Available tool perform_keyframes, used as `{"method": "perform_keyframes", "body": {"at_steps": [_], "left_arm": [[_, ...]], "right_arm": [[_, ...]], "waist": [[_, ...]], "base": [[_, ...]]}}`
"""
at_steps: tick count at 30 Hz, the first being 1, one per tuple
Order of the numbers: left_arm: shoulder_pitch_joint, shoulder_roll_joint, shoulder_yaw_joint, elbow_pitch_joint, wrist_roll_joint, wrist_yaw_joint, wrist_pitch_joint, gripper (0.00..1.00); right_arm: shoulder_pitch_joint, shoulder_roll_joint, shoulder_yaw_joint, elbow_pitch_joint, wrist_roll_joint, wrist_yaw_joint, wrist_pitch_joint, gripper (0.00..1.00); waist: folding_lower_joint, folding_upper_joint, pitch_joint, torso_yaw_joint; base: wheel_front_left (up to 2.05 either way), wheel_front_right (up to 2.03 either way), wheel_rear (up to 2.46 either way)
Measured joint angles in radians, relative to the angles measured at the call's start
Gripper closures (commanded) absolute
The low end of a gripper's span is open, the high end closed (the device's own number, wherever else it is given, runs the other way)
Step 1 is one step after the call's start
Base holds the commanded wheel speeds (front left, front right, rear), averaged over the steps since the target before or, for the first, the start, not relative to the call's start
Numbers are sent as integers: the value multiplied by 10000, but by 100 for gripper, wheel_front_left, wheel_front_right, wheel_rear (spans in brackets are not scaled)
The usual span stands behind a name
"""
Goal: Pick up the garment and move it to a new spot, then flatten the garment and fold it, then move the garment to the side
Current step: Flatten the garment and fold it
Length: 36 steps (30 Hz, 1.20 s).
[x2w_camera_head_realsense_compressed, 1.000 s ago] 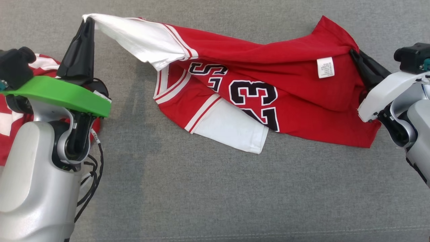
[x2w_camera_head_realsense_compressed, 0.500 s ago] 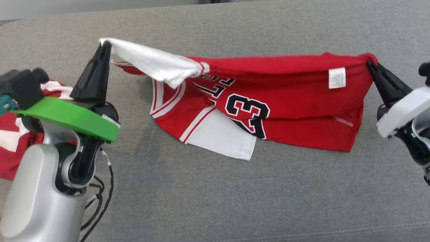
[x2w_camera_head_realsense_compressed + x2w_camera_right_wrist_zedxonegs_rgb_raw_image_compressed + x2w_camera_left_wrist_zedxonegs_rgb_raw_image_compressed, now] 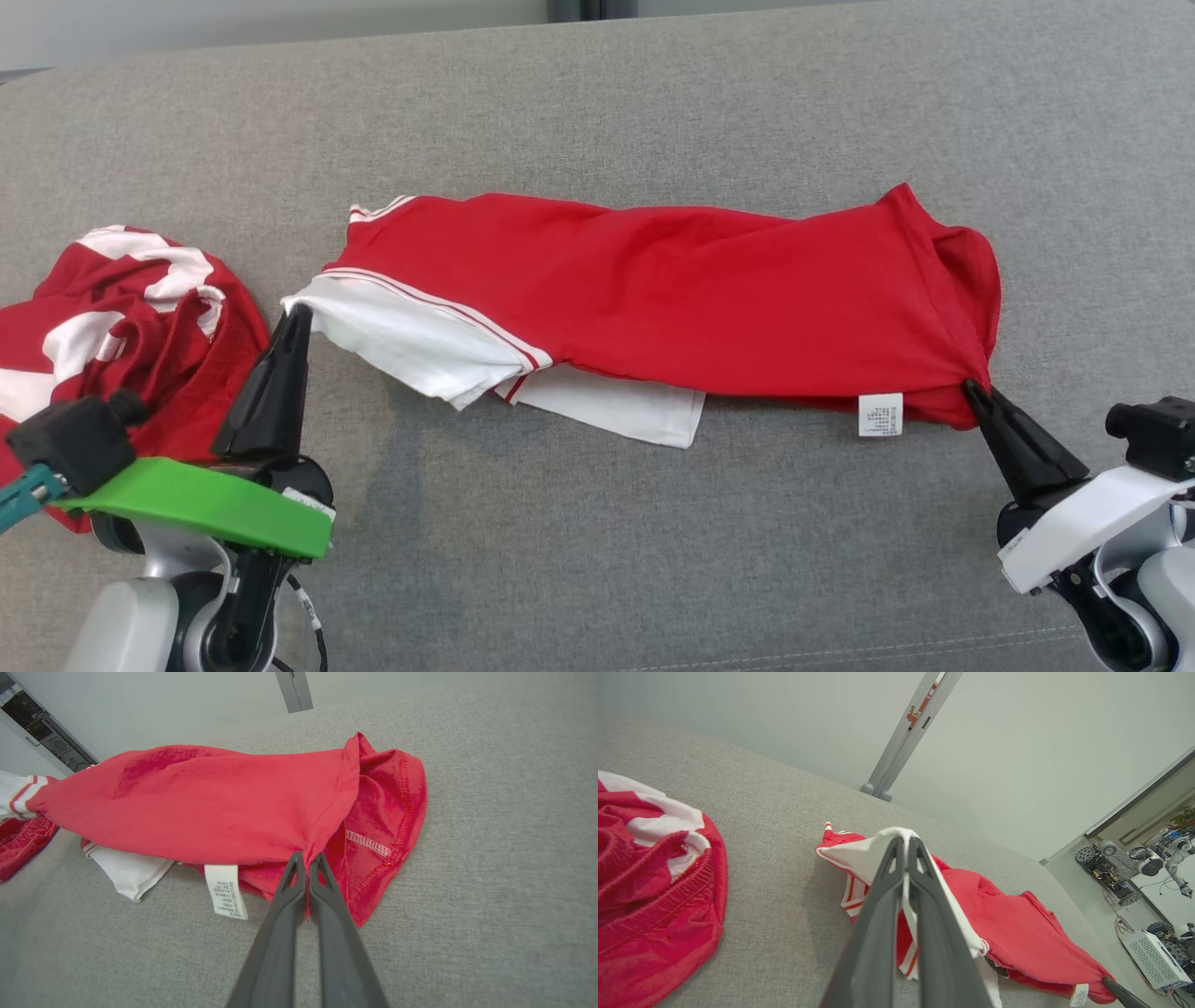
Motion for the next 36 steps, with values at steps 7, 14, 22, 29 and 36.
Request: {"method": "perform_keyframes", "body": {"at_steps": [7, 14, 22, 29, 36], "left_arm": [[-343, 35, 464, -1770, -882, 174, 499, 100], [-2746, 853, 817, -3287, -1039, 940, 2025, 100], [-6958, 1388, 378, -1496, -884, 1446, 3716, 100], [-11333, 1287, -215, 1825, 336, 872, 3285, 100], [-14681, 360, -715, 4702, 1465, -433, 836, 100]], "right_arm": [[188, -477, -1181, -2067, 426, 0, 69, 100], [-640, -1444, -2941, -4380, 1166, -2, 1244, 100], [-4350, -1499, -3434, -3743, 2667, -4, 3916, 100], [-9120, -573, -2527, -972, 1457, -2, 4863, 100], [-13081, 387, -1939, 1787, -809, -2, 3260, 100]], "waist": [[0, 0, -203, -41], [0, 0, -103, -19], [0, 0, 718, -33], [0, 0, 1932, -48], [1, 0, 3279, -84]], "base": [[0, 0, 0], [0, 0, 0], [0, 0, 0], [0, 0, 0], [0, 0, 0]]}}
